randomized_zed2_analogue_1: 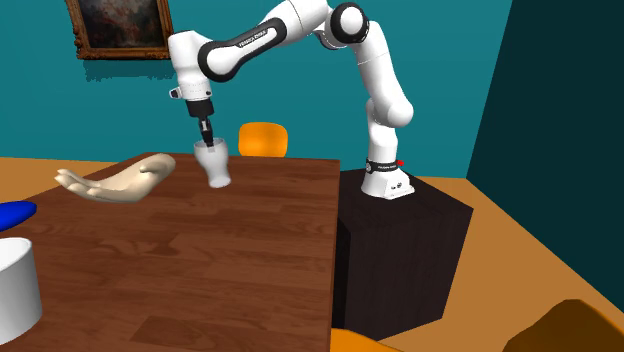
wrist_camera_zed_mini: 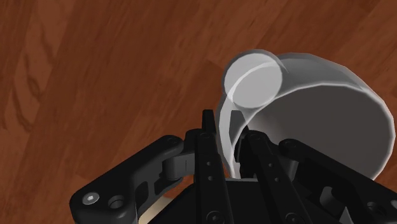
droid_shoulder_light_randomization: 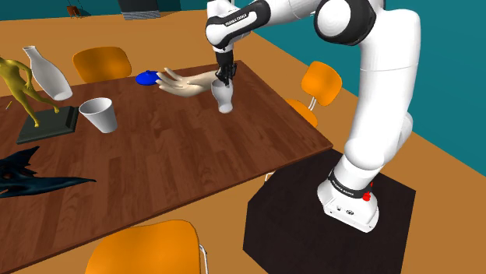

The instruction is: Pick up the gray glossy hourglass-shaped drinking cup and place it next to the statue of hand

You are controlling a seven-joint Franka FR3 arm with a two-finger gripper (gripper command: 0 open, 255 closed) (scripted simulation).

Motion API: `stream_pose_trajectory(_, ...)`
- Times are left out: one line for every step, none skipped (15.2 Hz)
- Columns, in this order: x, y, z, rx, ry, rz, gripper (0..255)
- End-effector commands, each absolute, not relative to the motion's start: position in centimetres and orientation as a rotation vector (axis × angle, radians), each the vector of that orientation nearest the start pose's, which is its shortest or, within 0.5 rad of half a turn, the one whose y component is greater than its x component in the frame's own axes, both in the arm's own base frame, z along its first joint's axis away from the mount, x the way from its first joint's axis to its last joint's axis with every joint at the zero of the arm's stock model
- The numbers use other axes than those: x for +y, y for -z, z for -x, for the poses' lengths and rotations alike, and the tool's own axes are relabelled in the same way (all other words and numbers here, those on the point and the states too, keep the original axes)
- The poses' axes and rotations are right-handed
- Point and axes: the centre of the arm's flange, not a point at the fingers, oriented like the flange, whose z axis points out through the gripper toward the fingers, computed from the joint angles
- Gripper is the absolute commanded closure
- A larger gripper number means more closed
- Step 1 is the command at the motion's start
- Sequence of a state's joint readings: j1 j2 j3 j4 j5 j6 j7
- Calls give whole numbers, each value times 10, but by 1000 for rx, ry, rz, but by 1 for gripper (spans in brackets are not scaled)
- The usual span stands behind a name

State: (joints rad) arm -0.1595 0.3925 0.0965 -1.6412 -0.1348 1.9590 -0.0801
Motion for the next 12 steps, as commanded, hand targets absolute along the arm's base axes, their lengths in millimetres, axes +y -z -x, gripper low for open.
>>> stream_pose_trajectory(-57,-383,-655,-107,-124,3218,255)
stream_pose_trajectory(-57,-383,-655,-107,-124,3218,255)
stream_pose_trajectory(-57,-383,-655,-107,-124,3218,255)
stream_pose_trajectory(-57,-383,-655,-107,-124,3218,255)
stream_pose_trajectory(-57,-383,-655,-107,-124,3218,255)
stream_pose_trajectory(-57,-383,-655,-107,-124,3218,0)
stream_pose_trajectory(-57,-383,-655,-107,-124,3218,0)
stream_pose_trajectory(-57,-383,-655,-107,-124,3218,0)
stream_pose_trajectory(-57,-383,-655,-107,-124,3218,0)
stream_pose_trajectory(-57,-383,-655,-107,-124,3218,0)
stream_pose_trajectory(-57,-383,-655,-107,-124,3218,0)
stream_pose_trajectory(-56,-396,-656,-107,-124,3218,0)
